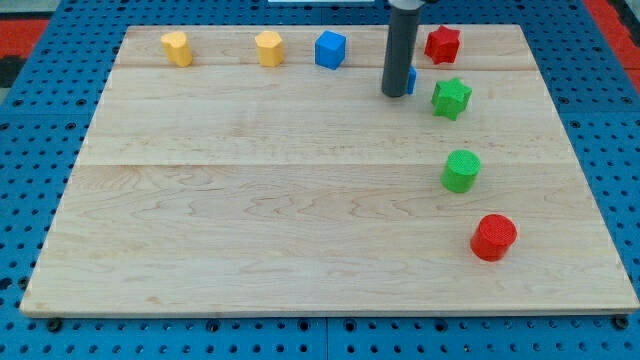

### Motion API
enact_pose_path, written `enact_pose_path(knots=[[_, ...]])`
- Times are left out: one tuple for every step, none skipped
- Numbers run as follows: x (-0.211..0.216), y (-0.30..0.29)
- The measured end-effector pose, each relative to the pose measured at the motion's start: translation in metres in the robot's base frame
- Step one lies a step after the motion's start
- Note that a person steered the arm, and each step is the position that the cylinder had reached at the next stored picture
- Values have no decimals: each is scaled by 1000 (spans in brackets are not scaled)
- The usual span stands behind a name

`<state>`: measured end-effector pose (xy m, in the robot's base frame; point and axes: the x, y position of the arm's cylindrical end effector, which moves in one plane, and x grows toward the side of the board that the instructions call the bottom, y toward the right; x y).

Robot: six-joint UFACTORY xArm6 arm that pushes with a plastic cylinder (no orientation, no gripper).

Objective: Push the triangle to the right of the cube

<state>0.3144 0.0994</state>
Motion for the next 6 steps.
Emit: enact_pose_path(knots=[[-22, 1], [-31, 5], [-27, 35], [-32, 83], [-39, 77], [-48, 24]])
